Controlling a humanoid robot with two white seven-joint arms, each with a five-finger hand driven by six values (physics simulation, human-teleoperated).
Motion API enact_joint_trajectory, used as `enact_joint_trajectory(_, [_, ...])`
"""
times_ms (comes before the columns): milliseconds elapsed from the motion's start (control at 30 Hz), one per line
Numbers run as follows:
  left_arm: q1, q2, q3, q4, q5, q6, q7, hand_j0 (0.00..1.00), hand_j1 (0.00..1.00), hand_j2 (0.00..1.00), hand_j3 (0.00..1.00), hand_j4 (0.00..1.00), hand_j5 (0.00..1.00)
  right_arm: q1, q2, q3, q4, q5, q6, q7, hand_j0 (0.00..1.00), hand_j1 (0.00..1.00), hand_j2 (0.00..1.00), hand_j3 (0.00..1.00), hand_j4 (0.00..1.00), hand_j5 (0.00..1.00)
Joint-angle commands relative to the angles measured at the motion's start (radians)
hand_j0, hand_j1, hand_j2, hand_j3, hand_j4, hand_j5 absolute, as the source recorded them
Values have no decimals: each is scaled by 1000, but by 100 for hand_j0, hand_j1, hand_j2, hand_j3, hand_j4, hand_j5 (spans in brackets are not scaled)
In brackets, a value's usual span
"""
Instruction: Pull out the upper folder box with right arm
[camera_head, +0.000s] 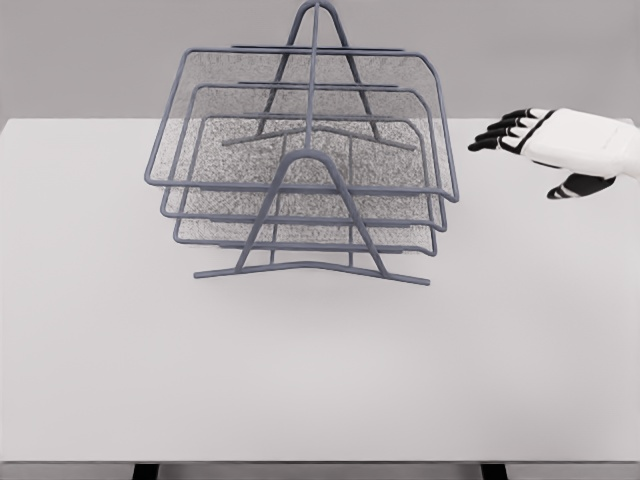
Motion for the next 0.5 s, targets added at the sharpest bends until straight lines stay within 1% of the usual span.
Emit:
enact_joint_trajectory(0, [0,0,-1,1,0,0,0,100,100,100,100,100,100,0,1,-5,11,0,-12,0,100,100,100,100,100,100])
enact_joint_trajectory(33, [0,0,1,1,0,0,0,100,100,100,100,100,100,-12,16,-8,29,-2,-12,0,100,100,100,100,100,100])
enact_joint_trajectory(67, [0,0,1,1,0,0,0,100,100,100,100,100,100,-41,56,-7,41,0,-12,0,100,100,100,100,100,100])
enact_joint_trajectory(100, [0,0,-1,1,0,0,0,100,100,100,100,100,100,-58,71,-7,49,0,-12,0,100,100,100,100,100,100])
enact_joint_trajectory(133, [0,0,-1,1,0,0,0,100,100,100,100,100,100,-81,110,-1,63,1,-12,0,100,100,100,100,100,100])
enact_joint_trajectory(200, [0,0,1,1,0,0,0,100,100,100,100,100,100,-94,169,7,98,6,-12,0,100,100,100,100,100,100])
enact_joint_trajectory(267, [0,0,-1,1,0,0,0,100,100,100,100,100,100,-118,191,16,101,6,-12,0,100,100,100,100,100,100])
enact_joint_trajectory(300, [0,0,1,1,0,0,0,100,100,100,100,100,100,-132,199,39,101,6,-12,0,100,100,100,100,100,100])
enact_joint_trajectory(400, [0,0,-1,1,0,0,0,100,100,100,100,100,100,-132,206,93,123,7,-12,0,100,100,100,100,100,100])
enact_joint_trajectory(467, [0,0,1,1,0,0,0,100,100,100,100,100,100,-121,202,94,129,7,-12,0,100,100,100,100,100,100])
